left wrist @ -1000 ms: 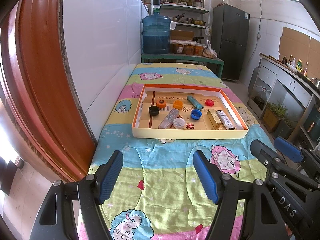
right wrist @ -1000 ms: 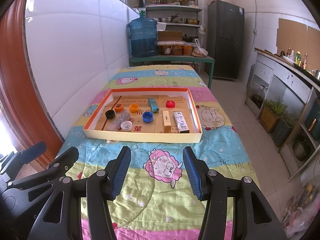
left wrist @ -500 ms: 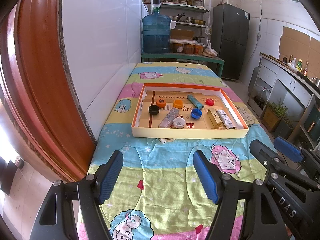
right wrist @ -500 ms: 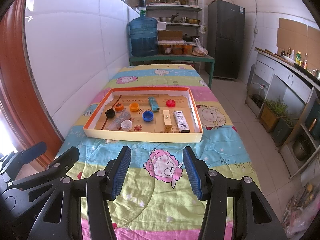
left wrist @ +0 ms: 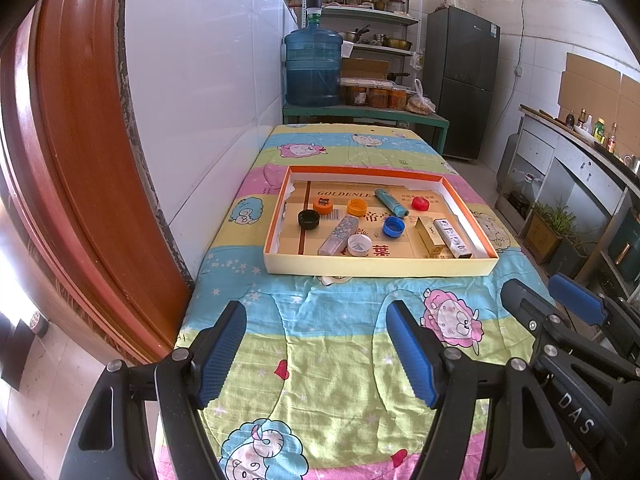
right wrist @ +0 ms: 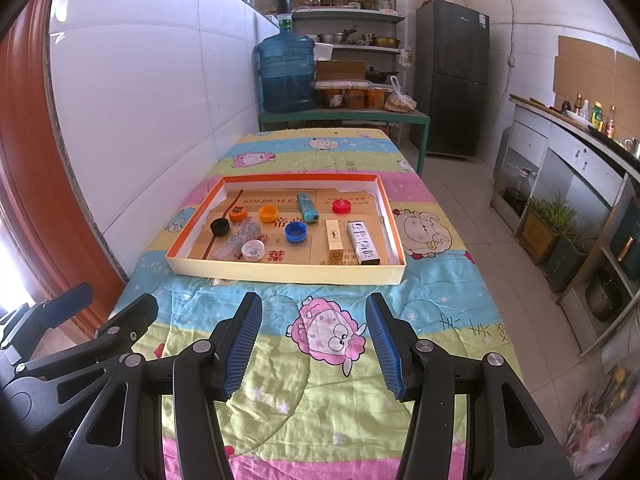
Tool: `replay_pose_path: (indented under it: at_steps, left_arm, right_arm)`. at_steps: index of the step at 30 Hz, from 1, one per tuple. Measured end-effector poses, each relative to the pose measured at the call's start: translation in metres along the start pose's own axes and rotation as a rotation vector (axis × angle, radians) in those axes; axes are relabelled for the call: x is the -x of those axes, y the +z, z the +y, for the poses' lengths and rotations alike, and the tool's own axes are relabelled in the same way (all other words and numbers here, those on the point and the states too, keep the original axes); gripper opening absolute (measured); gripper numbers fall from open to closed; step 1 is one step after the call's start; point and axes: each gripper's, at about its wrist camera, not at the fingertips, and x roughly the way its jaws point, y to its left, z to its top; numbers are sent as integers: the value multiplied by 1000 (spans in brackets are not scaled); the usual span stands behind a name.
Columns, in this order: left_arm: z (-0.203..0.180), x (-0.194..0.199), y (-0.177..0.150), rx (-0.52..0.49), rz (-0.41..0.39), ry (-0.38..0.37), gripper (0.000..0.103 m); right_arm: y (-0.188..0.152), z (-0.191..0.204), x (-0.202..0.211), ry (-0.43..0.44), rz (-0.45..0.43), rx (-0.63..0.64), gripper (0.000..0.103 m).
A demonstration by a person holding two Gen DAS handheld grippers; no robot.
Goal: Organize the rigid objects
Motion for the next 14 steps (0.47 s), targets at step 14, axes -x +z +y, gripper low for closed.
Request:
replay_pose_path:
  at_steps: [14]
  left_arm:
    - [2, -4, -6, 12, 10, -2, 72]
  right_arm:
    - [-1, 0, -1, 0, 2, -1, 56]
